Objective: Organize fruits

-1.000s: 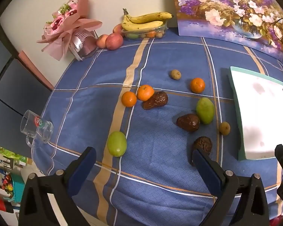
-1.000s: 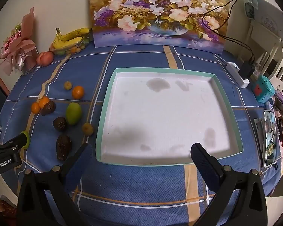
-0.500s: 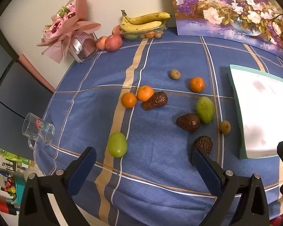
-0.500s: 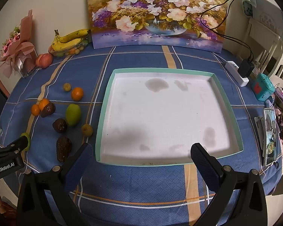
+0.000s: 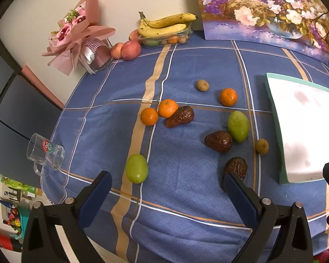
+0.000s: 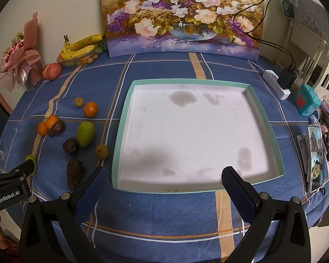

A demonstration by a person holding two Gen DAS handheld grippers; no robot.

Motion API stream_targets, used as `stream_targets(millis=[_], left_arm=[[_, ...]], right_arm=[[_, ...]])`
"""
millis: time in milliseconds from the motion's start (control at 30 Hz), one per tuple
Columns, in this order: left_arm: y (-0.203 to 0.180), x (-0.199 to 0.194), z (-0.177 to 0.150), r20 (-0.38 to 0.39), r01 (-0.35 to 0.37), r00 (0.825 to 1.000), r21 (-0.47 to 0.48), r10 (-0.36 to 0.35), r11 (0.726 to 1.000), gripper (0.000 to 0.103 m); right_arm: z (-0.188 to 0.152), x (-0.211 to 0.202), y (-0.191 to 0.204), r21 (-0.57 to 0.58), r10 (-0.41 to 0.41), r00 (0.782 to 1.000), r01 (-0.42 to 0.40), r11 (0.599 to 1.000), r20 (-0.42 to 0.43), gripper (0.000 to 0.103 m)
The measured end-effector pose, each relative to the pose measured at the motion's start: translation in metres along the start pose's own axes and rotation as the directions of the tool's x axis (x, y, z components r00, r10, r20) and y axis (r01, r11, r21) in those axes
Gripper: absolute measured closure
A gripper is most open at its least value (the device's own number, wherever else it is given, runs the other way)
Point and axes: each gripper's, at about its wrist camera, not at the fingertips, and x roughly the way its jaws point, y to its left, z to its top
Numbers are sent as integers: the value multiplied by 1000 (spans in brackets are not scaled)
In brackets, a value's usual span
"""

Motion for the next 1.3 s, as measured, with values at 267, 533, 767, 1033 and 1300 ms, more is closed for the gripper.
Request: stream_targets(millis=[267, 533, 767, 1033, 1300], left_arm=[[-2, 0, 0, 0, -4, 1000, 5, 4, 1000, 0], [-2, 0, 0, 1, -4, 1000, 5, 4, 1000, 0], [-2, 0, 1, 1, -4, 1000, 5, 4, 1000, 0], [-3, 0, 1, 0, -5, 1000, 6, 5, 1000, 0], [-2, 3, 1, -12, 7, 1000, 3, -7, 1000, 0]], right_arm=[[0, 0, -1, 5, 0, 1000, 0, 1000, -1, 0], [0, 1, -2, 7, -1, 1000, 1, 1000, -1, 0], [0, 1, -2, 4, 0, 1000, 0, 1000, 4, 0], [0, -1, -2, -1, 2, 1000, -2, 1000, 24, 0], [-1, 1, 1, -14, -8, 1000, 9, 1000, 24, 0]])
